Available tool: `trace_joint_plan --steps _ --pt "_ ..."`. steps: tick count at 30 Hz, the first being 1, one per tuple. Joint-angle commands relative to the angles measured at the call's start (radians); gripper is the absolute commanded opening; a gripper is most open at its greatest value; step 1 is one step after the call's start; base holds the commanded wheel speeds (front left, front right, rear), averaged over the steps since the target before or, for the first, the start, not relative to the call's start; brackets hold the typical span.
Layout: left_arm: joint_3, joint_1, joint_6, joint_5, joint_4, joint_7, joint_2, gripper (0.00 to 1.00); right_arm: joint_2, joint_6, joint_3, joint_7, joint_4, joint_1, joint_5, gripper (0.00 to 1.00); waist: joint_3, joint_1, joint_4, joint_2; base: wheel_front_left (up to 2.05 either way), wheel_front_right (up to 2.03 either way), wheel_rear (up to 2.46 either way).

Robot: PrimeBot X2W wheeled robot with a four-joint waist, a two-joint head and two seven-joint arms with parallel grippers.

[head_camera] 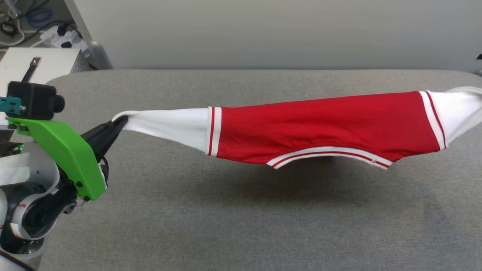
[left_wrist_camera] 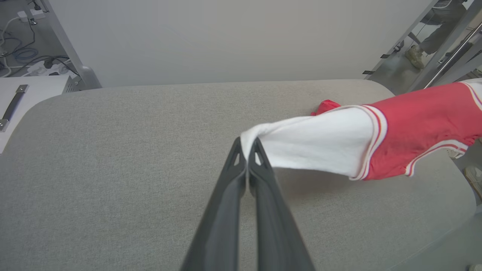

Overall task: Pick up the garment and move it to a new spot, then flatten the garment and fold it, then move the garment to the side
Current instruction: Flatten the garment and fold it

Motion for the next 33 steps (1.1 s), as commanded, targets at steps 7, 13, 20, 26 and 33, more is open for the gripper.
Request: trace_joint_plan --steps 7,13,20,26,33 --pt "0.084 -0.053 0.001 -0.025 -0.057 -0.052 0.015 0.00 -0.009 -0.001 -0.064 -0.028 -0.073 -0.021 0.047 0.00 -0.081 0.0000 -0.041 0.0000 0.00 0.00 0.00" --pt "0.137 -0.137 0.012 -0.006 -0.072 -0.116 0.009 0.00 -0.008 -0.001 -0.089 0.001 -0.106 -0.071 0.076 0.00 -0.080 0.0000 -0.050 0.0000 0.00 0.00 0.00" --pt "0.155 -0.236 0.004 0.039 -0.024 -0.187 0.009 0.00 0.007 -0.001 -0.079 -0.003 -0.100 -0.160 0.074 0.00 -0.029 0.0000 -0.057 0.0000 0.00 0.00 0.00" --pt "0.144 -0.348 -0.023 0.080 0.038 -0.235 0.022 0.00 0.027 -0.001 -0.060 -0.048 -0.064 -0.282 0.051 0.00 0.073 0.0000 -0.052 0.0000 0.00 0.00 0.00" --pt "0.116 -0.535 -0.063 0.130 0.131 -0.282 0.044 0.00 0.062 -0.001 -0.042 -0.110 0.022 -0.501 0.000 0.00 0.234 0.0000 -0.045 0.0000 0.00 0.00 0.00"
